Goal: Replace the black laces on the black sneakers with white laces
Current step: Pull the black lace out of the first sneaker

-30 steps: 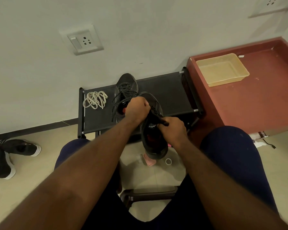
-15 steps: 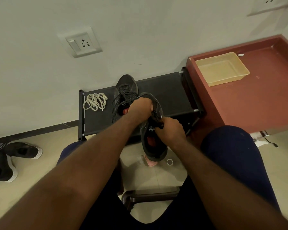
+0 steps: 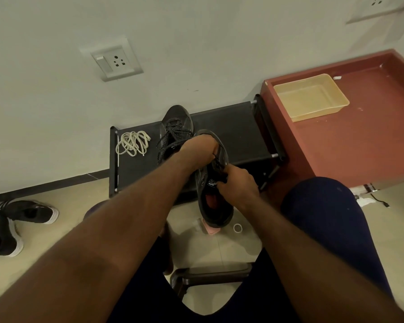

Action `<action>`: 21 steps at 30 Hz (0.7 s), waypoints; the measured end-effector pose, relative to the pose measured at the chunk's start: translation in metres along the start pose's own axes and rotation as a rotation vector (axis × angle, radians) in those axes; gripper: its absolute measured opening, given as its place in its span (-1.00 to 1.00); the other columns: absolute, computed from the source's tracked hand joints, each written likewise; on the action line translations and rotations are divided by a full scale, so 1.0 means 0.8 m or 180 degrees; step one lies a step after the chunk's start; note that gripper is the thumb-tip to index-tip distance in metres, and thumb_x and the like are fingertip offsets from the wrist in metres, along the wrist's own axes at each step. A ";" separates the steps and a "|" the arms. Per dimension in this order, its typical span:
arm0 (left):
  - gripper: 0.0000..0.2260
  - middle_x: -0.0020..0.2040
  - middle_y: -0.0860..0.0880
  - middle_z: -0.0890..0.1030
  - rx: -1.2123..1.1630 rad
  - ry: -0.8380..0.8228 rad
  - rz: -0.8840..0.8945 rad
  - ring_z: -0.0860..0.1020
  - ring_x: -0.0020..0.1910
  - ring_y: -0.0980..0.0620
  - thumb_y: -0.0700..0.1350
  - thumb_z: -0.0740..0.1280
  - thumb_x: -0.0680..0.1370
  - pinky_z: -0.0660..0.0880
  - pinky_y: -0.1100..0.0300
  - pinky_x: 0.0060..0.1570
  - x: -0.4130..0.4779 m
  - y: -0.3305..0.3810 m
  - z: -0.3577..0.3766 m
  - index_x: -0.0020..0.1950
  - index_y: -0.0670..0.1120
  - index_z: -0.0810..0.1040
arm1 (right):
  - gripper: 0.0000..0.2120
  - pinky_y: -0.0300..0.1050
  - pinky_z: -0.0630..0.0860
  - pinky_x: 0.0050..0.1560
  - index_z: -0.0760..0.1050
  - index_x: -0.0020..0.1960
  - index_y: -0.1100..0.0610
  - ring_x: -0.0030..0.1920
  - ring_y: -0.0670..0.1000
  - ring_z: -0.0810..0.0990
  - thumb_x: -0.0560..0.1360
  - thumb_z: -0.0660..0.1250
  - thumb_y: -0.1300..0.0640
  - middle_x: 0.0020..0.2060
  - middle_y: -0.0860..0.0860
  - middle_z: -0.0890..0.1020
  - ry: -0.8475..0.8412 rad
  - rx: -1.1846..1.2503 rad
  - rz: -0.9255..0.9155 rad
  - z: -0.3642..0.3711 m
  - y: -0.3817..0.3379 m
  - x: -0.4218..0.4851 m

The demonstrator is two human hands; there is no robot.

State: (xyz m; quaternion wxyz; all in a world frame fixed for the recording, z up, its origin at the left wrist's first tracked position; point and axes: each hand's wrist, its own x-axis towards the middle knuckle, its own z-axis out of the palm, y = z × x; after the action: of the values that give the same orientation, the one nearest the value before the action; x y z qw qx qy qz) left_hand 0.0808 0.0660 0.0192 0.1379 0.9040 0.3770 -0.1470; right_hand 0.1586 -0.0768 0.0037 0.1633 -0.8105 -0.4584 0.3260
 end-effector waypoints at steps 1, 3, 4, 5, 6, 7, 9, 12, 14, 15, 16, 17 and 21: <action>-0.84 0.06 -0.11 0.56 0.0029 0.0036 0.0016 0.55 0.04 -0.12 -0.19 0.25 0.58 0.51 0.02 0.01 0.000 0.001 0.000 0.07 -0.13 0.61 | -0.74 0.06 0.63 -0.02 0.50 0.18 0.03 -0.01 0.10 0.62 0.50 0.36 0.08 0.00 0.02 0.64 -0.0018 0.0002 0.0011 0.000 -0.001 0.000; -0.86 0.01 -0.11 0.60 -0.0161 0.0220 -0.0051 0.56 0.01 -0.12 -0.20 0.25 0.58 0.48 0.05 -0.03 -0.003 0.003 0.002 0.03 -0.14 0.60 | -0.73 0.05 0.62 -0.01 0.49 0.19 0.04 0.00 0.11 0.62 0.50 0.36 0.08 0.02 0.02 0.64 -0.0039 -0.0002 0.0028 0.000 -0.001 0.001; -0.87 -0.02 -0.11 0.61 -0.0439 0.0400 -0.0204 0.57 -0.02 -0.11 -0.22 0.24 0.57 0.48 0.05 -0.04 -0.005 0.004 0.002 0.01 -0.15 0.59 | -0.73 0.04 0.61 -0.02 0.49 0.19 0.04 0.01 0.11 0.61 0.50 0.36 0.08 0.02 0.02 0.64 -0.0041 -0.0010 0.0023 0.000 0.000 0.002; -0.87 -0.04 -0.11 0.62 -0.0795 0.0627 -0.0445 0.57 -0.05 -0.10 -0.22 0.23 0.57 0.50 0.05 -0.03 -0.004 0.003 0.003 0.00 -0.16 0.57 | -0.73 0.01 0.60 -0.04 0.49 0.19 0.04 0.02 0.12 0.61 0.50 0.36 0.08 0.02 0.03 0.64 -0.0044 -0.0014 0.0021 0.000 0.000 0.003; -0.86 -0.06 -0.11 0.62 -0.1139 0.0894 -0.0732 0.56 -0.07 -0.10 -0.21 0.21 0.58 0.52 0.04 -0.02 -0.004 0.002 0.003 0.00 -0.18 0.56 | -0.73 -0.01 0.58 -0.05 0.49 0.19 0.05 0.02 0.12 0.61 0.50 0.35 0.08 0.02 0.03 0.64 -0.0045 -0.0009 0.0012 0.000 0.000 0.002; -0.85 -0.06 -0.12 0.61 -0.1437 0.1117 -0.0993 0.56 -0.08 -0.11 -0.19 0.19 0.59 0.53 0.02 -0.02 -0.003 0.000 0.003 0.01 -0.19 0.54 | -0.73 -0.01 0.59 -0.04 0.50 0.18 0.05 0.02 0.12 0.61 0.50 0.36 0.08 0.02 0.03 0.64 -0.0046 -0.0002 0.0008 0.000 0.000 0.002; -0.85 -0.06 -0.13 0.61 -0.1813 0.1268 -0.1188 0.57 -0.08 -0.13 -0.19 0.18 0.57 0.55 -0.01 -0.02 -0.001 -0.006 0.004 0.03 -0.17 0.51 | -0.74 0.05 0.62 0.00 0.50 0.18 0.05 0.02 0.13 0.61 0.49 0.36 0.08 0.02 0.04 0.64 -0.0040 -0.0003 0.0010 0.001 0.001 0.002; -0.69 0.04 -0.14 0.61 -0.1711 0.0854 -0.0681 0.58 0.00 -0.15 -0.26 0.19 0.50 0.56 0.00 0.03 -0.005 -0.008 0.000 0.21 -0.09 0.52 | -0.74 0.03 0.61 -0.03 0.50 0.17 0.05 0.01 0.13 0.61 0.49 0.36 0.08 0.00 0.04 0.64 -0.0046 -0.0014 0.0002 0.000 0.000 0.002; -0.58 0.20 -0.10 0.56 -0.1134 0.0495 -0.0124 0.53 0.16 -0.11 -0.24 0.23 0.47 0.52 -0.04 0.16 -0.007 -0.006 -0.001 0.30 -0.02 0.52 | -0.74 0.01 0.59 -0.05 0.49 0.17 0.05 -0.01 0.13 0.60 0.49 0.36 0.08 -0.01 0.04 0.63 -0.0049 -0.0031 -0.0013 0.000 0.000 0.003; -0.58 0.28 -0.08 0.50 -0.0721 0.0328 0.0090 0.47 0.25 -0.09 -0.20 0.25 0.47 0.45 -0.09 0.24 -0.008 -0.004 -0.002 0.32 0.02 0.52 | -0.75 0.00 0.59 -0.06 0.49 0.16 0.06 -0.02 0.12 0.59 0.49 0.36 0.08 -0.01 0.04 0.63 -0.0050 -0.0039 -0.0020 0.000 0.000 0.003; -0.60 0.34 -0.06 0.44 -0.0267 0.0218 0.0263 0.39 0.32 -0.09 -0.16 0.27 0.49 0.39 -0.14 0.29 -0.010 -0.002 -0.002 0.32 0.05 0.53 | -0.76 0.00 0.58 -0.07 0.49 0.15 0.06 -0.04 0.12 0.59 0.50 0.35 0.07 -0.02 0.04 0.63 -0.0052 -0.0047 -0.0026 0.000 -0.001 0.003; -0.64 0.40 -0.06 0.38 0.0146 0.0178 0.0394 0.32 0.37 -0.10 -0.11 0.28 0.52 0.34 -0.17 0.30 -0.010 -0.001 -0.002 0.31 0.07 0.54 | -0.77 0.02 0.59 -0.06 0.48 0.14 0.06 -0.04 0.12 0.59 0.50 0.35 0.07 -0.03 0.04 0.63 -0.0053 -0.0047 -0.0025 0.000 -0.001 0.003; -0.75 0.54 -0.12 0.20 0.0859 0.0237 0.0490 0.11 0.52 -0.16 -0.01 0.28 0.60 0.22 -0.24 0.39 -0.010 0.001 0.003 0.26 0.10 0.58 | -0.78 0.01 0.60 -0.08 0.49 0.15 0.03 -0.06 0.10 0.60 0.51 0.34 0.10 -0.05 0.02 0.62 -0.0070 -0.0024 -0.0017 0.000 -0.001 0.004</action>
State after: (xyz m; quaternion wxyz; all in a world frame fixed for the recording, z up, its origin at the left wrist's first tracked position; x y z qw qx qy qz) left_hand 0.0760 0.0596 0.0202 0.0119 0.9454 0.2882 -0.1517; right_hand 0.1591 -0.0735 0.0032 0.1561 -0.8063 -0.4635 0.3328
